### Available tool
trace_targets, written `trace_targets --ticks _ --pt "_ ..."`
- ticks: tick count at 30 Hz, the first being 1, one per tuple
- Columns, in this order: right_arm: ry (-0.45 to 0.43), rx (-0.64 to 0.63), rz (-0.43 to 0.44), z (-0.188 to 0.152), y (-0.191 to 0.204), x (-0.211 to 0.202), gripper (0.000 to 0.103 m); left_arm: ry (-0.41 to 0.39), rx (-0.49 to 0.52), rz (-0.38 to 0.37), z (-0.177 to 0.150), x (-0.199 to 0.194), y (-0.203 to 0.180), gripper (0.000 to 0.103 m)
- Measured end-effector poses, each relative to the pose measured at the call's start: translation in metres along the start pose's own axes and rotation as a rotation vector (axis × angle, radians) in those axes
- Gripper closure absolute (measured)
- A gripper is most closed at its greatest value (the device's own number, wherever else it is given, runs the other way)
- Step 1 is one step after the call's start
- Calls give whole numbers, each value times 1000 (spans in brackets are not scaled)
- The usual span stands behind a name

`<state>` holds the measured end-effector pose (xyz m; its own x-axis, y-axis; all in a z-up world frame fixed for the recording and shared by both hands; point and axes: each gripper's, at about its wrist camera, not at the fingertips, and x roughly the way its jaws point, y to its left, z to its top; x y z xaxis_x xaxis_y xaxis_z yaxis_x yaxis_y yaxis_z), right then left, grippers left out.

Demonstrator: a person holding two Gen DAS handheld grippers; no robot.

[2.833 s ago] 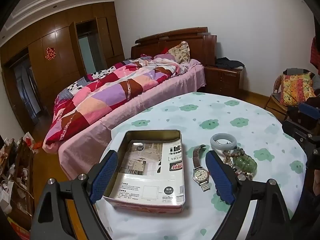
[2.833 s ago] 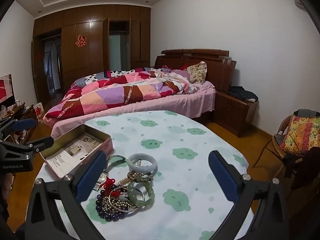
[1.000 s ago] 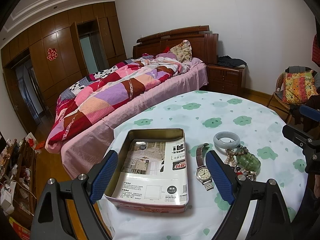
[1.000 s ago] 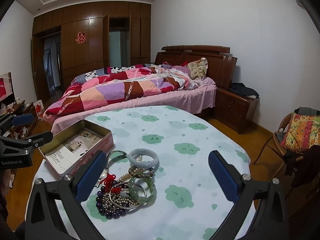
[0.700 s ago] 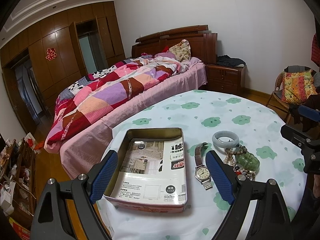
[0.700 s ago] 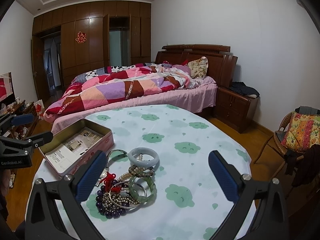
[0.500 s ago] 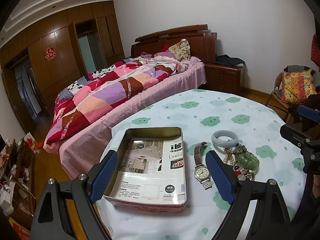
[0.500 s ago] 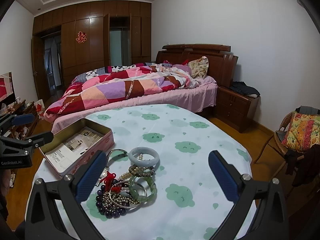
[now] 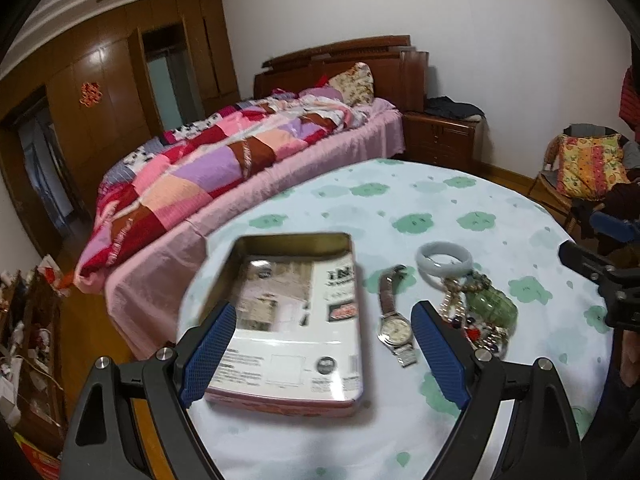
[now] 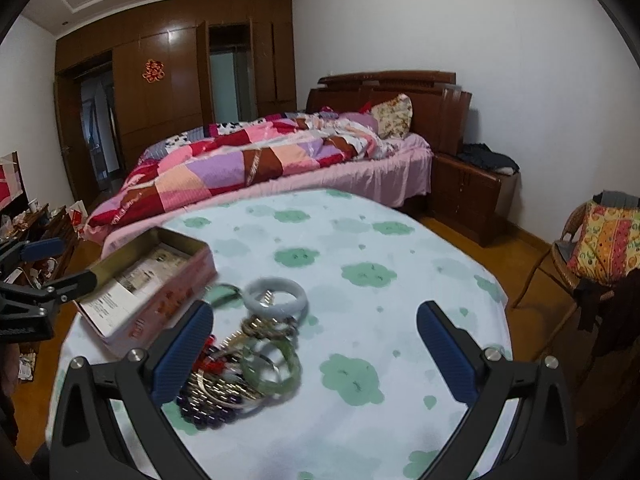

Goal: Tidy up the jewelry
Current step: 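Move the right gripper to the white jade bangle and close on it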

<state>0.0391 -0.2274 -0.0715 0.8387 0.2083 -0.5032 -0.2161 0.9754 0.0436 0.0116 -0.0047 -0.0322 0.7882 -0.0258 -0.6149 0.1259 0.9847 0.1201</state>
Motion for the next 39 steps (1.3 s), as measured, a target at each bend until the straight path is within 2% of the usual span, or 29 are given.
trace_targets --ticks 6,10,13,17,19,25,29,33,37,39 --pt "99 11 -13 -23 -20 14 18 28 27 -53 -11 14 -25 14" --pt "142 21 3 -23 -27 20 30 36 53 -93 -17 19 -45 14" --pt "161 11 56 -21 -23 22 37 40 46 -105 -17 23 -49 24" --pt "174 -38 96 -18 -7 29 40 44 3 -112 -14 32 -45 24" --pt "192 -58 97 -17 -2 37 48 44 -10 -121 -11 37 -43 26" --pt "225 -46 80 -1 -9 61 49 39 -27 -106 5 53 -40 27" --pt "247 -8 95 11 -14 74 49 43 -52 -67 7 60 -35 28" --pt "281 4 106 29 -10 99 49 69 -64 -59 2 67 -28 42" --pt "336 -26 79 38 -2 127 51 68 -62 -62 5 71 -27 46" --pt "374 -45 50 37 1 139 58 66 -45 -71 8 73 -31 46"
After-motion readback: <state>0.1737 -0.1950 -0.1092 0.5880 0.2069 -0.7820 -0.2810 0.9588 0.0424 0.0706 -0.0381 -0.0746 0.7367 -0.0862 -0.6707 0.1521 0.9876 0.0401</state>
